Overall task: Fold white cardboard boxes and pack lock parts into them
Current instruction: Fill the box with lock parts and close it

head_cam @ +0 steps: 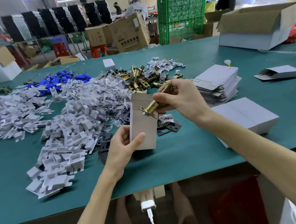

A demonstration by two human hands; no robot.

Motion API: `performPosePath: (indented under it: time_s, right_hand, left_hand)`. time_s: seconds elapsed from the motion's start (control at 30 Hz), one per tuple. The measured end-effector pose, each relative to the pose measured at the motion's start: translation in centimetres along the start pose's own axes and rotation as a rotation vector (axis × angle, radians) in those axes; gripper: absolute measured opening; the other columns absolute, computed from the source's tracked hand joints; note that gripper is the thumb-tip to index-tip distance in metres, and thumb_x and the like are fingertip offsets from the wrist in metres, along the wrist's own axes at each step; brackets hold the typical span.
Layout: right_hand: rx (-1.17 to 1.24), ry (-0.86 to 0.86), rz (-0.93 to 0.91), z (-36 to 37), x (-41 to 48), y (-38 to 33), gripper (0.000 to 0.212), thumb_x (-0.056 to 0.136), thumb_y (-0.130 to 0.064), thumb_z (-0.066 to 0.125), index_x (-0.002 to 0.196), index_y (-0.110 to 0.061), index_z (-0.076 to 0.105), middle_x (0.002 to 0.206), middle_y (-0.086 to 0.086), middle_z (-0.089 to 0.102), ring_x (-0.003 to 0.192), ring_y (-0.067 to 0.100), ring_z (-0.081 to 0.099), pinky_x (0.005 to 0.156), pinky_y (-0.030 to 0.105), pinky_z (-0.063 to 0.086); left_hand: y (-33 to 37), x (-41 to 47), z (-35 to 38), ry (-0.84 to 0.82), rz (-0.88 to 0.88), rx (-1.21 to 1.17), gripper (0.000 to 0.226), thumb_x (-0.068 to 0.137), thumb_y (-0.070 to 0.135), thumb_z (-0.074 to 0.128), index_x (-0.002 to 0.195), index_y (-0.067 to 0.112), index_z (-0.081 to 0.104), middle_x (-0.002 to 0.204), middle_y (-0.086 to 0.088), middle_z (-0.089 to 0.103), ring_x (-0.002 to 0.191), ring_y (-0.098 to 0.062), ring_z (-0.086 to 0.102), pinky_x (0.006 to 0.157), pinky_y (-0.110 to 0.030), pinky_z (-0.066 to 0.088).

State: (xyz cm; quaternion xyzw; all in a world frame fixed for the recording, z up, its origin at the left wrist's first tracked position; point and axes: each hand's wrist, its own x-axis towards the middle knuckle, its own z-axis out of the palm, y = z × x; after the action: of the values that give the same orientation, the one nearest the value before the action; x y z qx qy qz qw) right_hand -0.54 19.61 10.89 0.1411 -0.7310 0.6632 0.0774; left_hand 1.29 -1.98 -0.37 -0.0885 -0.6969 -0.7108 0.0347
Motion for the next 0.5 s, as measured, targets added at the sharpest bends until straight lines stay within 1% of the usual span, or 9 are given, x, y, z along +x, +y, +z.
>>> performPosePath:
  time_s: [0.1, 0.17, 0.23, 0.27, 0.3, 0.33, 0.37, 0.43, 0.5]
  right_hand:
    - [-0.069, 0.026, -0.078, 1.0, 0.8, -1.7, 0.018, 0.089, -0.007, 0.075, 0.097, 0.005, 0.065, 0.081, 0.014, 0.075, 0.075, 0.026, 0.077, 0.069, 0.037, 0.064]
    - [-0.297, 0.046, -0.168, 1.7, 1.3, -2.4, 0.019, 0.089, -0.013, 0.078, 0.095, -0.001, 0.066, 0.082, 0.010, 0.073, 0.076, 0.019, 0.075, 0.071, 0.034, 0.063]
    - [-0.569, 0.026, -0.240, 2.3, 1.4, -2.7, 0.021, 0.088, -0.023, 0.079, 0.090, -0.008, 0.064, 0.079, 0.000, 0.069, 0.071, 0.001, 0.066, 0.068, 0.018, 0.053]
    - [-0.656, 0.003, -0.257, 2.6, 1.4, -2.9, 0.023, 0.087, -0.026, 0.080, 0.086, -0.011, 0.063, 0.075, -0.005, 0.066, 0.065, -0.003, 0.061, 0.062, 0.013, 0.046]
    - [-0.702, -0.031, -0.256, 2.9, 1.4, -3.0, 0.023, 0.086, -0.028, 0.081, 0.084, -0.013, 0.063, 0.073, -0.008, 0.064, 0.061, -0.004, 0.058, 0.059, 0.012, 0.042]
    - [-0.728, -0.063, -0.244, 3.2, 1.3, -3.0, 0.023, 0.086, -0.028, 0.082, 0.084, -0.014, 0.064, 0.071, -0.009, 0.063, 0.060, -0.003, 0.057, 0.059, 0.015, 0.042]
    - [-0.746, -0.091, -0.228, 3.5, 1.2, -2.9, 0.024, 0.085, -0.030, 0.082, 0.084, -0.012, 0.066, 0.070, -0.009, 0.062, 0.062, 0.000, 0.057, 0.059, 0.021, 0.045]
    - [-0.754, -0.142, -0.188, 4.0, 1.1, -2.9, 0.028, 0.085, -0.032, 0.083, 0.084, -0.009, 0.067, 0.072, -0.003, 0.064, 0.068, 0.013, 0.062, 0.063, 0.031, 0.051]
    - [-0.747, -0.190, -0.140, 4.4, 1.2, -2.8, 0.026, 0.087, -0.031, 0.080, 0.085, -0.008, 0.067, 0.079, 0.005, 0.067, 0.076, 0.023, 0.064, 0.069, 0.038, 0.054]
  left_hand:
    - [0.1, -0.1, -0.1, -0.020, 0.007, -0.023, 0.042, 0.083, 0.026, 0.084, 0.117, 0.011, 0.063, 0.113, -0.001, 0.077, 0.103, -0.018, 0.073, 0.083, -0.024, 0.058]
    - [0.0, -0.1, -0.2, -0.035, 0.017, -0.025, 0.043, 0.082, 0.026, 0.087, 0.115, 0.012, 0.064, 0.114, -0.003, 0.077, 0.104, -0.019, 0.073, 0.084, -0.025, 0.058]
    - [0.0, -0.1, -0.2, -0.042, 0.024, -0.023, 0.046, 0.079, 0.031, 0.087, 0.114, 0.013, 0.064, 0.114, -0.003, 0.077, 0.104, -0.019, 0.073, 0.085, -0.026, 0.059]
    - [0.0, -0.1, -0.3, -0.044, 0.024, -0.026, 0.049, 0.076, 0.035, 0.087, 0.113, 0.015, 0.064, 0.114, -0.003, 0.077, 0.105, -0.019, 0.073, 0.085, -0.027, 0.059]
    - [0.0, -0.1, -0.3, -0.046, 0.020, -0.031, 0.050, 0.074, 0.038, 0.087, 0.113, 0.016, 0.064, 0.115, -0.004, 0.076, 0.105, -0.020, 0.073, 0.085, -0.027, 0.059]
    - [0.0, 0.0, -0.3, -0.049, 0.018, -0.038, 0.050, 0.074, 0.038, 0.088, 0.113, 0.017, 0.064, 0.115, -0.004, 0.076, 0.107, -0.020, 0.073, 0.085, -0.026, 0.059]
    - [-0.1, 0.0, -0.3, -0.056, 0.017, -0.046, 0.049, 0.074, 0.035, 0.088, 0.113, 0.018, 0.064, 0.116, -0.004, 0.076, 0.108, -0.021, 0.073, 0.086, -0.027, 0.059]
    - [-0.2, 0.1, -0.2, -0.073, 0.014, -0.058, 0.046, 0.075, 0.031, 0.088, 0.114, 0.021, 0.065, 0.117, -0.005, 0.076, 0.111, -0.022, 0.072, 0.088, -0.031, 0.060]
    - [-0.3, 0.2, -0.2, -0.093, 0.014, -0.056, 0.044, 0.077, 0.027, 0.088, 0.116, 0.026, 0.068, 0.118, -0.006, 0.076, 0.113, -0.024, 0.072, 0.092, -0.035, 0.060]
